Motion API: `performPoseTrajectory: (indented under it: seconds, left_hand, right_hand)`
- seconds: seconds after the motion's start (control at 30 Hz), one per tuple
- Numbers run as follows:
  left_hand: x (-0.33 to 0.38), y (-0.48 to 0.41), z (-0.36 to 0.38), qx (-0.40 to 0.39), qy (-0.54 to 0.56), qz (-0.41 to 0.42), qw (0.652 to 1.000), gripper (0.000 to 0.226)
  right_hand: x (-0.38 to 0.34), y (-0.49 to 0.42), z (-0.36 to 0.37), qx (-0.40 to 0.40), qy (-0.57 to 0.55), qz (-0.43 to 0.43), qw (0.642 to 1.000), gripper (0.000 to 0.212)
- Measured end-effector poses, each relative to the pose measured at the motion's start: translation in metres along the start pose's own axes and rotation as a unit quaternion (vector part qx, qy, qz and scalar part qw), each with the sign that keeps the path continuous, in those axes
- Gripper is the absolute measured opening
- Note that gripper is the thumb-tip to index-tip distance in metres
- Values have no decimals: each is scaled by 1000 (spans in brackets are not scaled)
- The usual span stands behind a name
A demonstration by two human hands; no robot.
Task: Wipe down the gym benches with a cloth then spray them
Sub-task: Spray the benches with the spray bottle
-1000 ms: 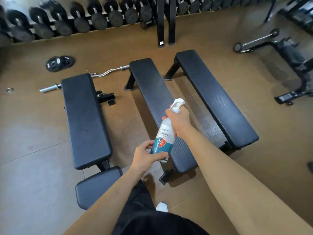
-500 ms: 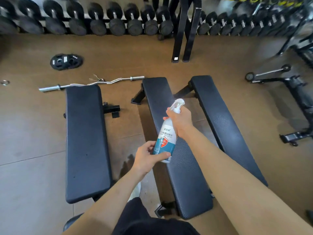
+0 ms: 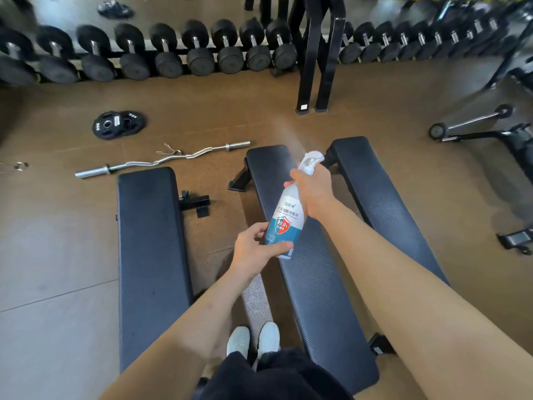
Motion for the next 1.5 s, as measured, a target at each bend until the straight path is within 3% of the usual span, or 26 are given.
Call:
performPoseTrajectory:
  seconds: [0.33, 0.77, 1.1, 1.27, 1.5]
  left_hand:
    - [16, 2, 91, -137, -37, 24, 990, 56]
    - [-11, 79, 237, -257, -93, 11, 962, 49]
    - [-70, 183, 405, -280, -124, -5, 952, 61]
    - [-100, 238, 490, -301, -167, -17, 939, 52]
    - [-144, 302, 572, -335, -181, -65, 923, 58]
  right_hand:
    - [-2, 14, -117, 111, -56, -50, 991, 13]
    - [74, 81, -302, 231, -150, 12, 961, 16]
    - [164, 130, -497, 221, -165, 26, 961, 17]
    - [231, 163, -601, 263, -182, 57, 946, 21]
    - [294, 197, -690, 258, -208, 91, 939, 21]
Point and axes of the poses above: each hand's wrist, its own y-axis away from the middle knuckle, its own z-axis out of the palm, x = y × z, the point moved 10 cm from there along -y, towards the middle knuckle, and after that the axes turned 2 degrees about z, right-handed, at the moved point
